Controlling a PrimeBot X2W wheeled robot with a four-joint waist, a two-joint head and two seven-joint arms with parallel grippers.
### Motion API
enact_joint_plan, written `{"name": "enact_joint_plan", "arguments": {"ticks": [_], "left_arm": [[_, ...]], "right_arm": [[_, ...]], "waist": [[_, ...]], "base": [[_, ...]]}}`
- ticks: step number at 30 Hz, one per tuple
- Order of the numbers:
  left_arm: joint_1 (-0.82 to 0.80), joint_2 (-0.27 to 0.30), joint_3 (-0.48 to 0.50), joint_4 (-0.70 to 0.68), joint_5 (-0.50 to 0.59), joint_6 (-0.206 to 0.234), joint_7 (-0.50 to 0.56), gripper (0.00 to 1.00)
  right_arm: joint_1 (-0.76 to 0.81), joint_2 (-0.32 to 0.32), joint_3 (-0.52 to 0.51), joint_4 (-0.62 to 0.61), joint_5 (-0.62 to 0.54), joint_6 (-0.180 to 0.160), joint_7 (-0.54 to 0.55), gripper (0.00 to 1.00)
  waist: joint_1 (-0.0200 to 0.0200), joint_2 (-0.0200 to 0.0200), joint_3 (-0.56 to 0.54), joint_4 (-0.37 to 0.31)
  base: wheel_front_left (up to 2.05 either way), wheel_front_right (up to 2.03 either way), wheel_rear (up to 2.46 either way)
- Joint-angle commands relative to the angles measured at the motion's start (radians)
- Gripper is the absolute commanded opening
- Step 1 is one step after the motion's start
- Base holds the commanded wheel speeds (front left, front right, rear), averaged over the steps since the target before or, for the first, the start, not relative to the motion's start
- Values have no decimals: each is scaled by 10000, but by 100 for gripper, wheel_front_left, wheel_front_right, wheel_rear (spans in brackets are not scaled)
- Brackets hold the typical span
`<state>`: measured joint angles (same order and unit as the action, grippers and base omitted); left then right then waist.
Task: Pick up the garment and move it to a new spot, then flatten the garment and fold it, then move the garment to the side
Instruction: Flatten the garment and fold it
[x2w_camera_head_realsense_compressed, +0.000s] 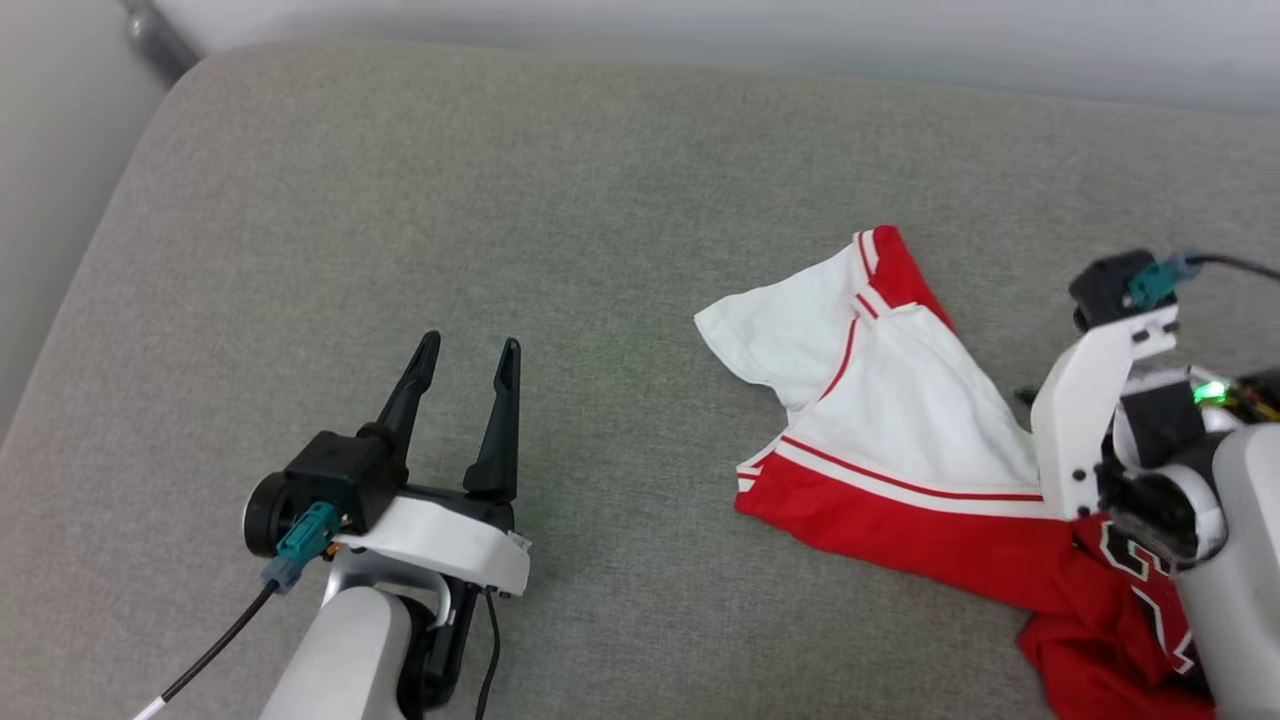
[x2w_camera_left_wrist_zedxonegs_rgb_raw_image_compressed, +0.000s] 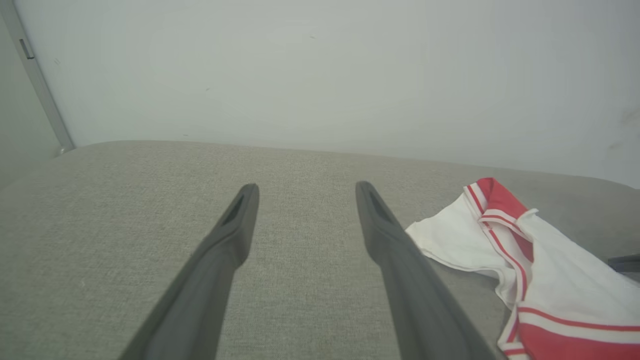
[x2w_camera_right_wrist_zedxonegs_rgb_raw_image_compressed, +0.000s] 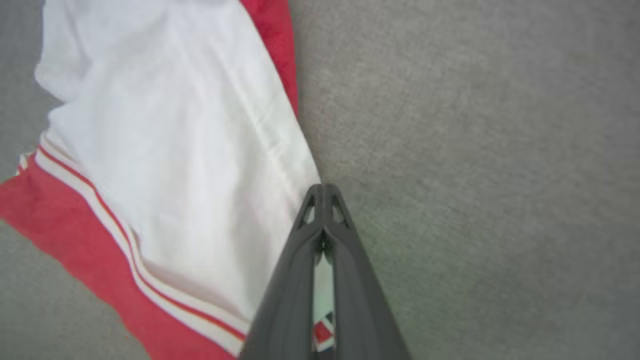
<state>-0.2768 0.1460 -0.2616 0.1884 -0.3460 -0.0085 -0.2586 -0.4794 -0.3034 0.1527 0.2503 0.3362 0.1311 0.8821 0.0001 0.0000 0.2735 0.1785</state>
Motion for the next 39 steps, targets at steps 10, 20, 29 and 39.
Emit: {"name": "enact_joint_plan", "arguments": {"ticks": [10, 20, 29, 39], "left_arm": [[475, 254, 97, -194, 46, 174, 10, 100], [1090, 487, 267, -492, -92, 462, 170, 100], [1735, 679, 411, -926, -265, 779, 500, 100], [1777, 718, 257, -1097, -267, 835, 630, 100]], "right_arm": [[-37, -472, -1344, -1470, -152, -7, -841, 0], [2584, 560, -3759, -2185, -927, -5, -3185, 0], [4954, 2132, -3920, -2234, -1143, -5, -5749, 100], [4817, 2233, -3930, -2209, -1284, -5, -5791, 100]], "waist": [[-1, 0, -735, -795], [-1, 0, -1327, -1269], [-1, 0, -1716, -1560], [-1, 0, -1779, -1507]], "base": [[0, 0, 0], [0, 0, 0], [0, 0, 0], [0, 0, 0]]}}
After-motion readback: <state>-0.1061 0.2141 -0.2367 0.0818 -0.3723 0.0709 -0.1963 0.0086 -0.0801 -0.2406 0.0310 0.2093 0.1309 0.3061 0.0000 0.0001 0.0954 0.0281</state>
